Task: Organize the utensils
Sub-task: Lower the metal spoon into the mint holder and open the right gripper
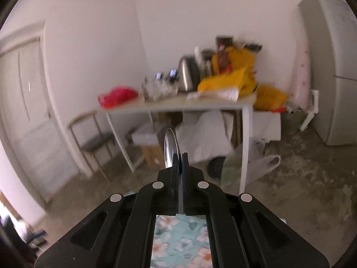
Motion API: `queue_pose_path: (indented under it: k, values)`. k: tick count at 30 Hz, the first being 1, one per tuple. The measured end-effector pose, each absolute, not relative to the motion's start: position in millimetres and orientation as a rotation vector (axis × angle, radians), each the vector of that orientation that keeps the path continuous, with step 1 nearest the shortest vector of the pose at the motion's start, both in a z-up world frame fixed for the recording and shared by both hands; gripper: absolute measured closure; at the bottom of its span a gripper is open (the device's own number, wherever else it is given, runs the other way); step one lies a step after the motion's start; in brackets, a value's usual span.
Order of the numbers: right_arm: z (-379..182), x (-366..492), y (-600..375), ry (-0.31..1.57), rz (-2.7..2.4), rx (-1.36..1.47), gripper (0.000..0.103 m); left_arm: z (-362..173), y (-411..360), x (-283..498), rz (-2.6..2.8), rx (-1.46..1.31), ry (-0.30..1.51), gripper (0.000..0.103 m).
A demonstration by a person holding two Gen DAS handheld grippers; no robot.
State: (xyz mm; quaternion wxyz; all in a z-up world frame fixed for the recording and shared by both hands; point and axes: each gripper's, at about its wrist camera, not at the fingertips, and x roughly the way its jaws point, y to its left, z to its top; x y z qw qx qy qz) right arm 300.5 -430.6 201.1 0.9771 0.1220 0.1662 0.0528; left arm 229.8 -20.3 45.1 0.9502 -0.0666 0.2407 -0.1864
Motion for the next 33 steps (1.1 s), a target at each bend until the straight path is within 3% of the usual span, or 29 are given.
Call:
queue_pose_path:
  k: [7,17,28,33]
  values:
    - [221.7,212.4,-362.0,0.154,0.089,0.195,0.102,43.4,-14.1,202.2,-0.376,-0.12,0.499,0.057]
    - [160.7,215.7,-270.9,0.158,0.035,0.013,0.102,31.8,3.2,168.3,-0.4,-0.144,0.505,0.057]
    - [108.1,215.2,-243.5,0.203,-0.059,-0.134,0.102,12.5,28.0,153.3,-0.384,-0.179,0.546,0.057]
    - [114.1,209.5,-239.7,0.163,-0.07,-0.151,0.102,9.6,40.0,147.9,-0.369,-0.204,0.545,0.057]
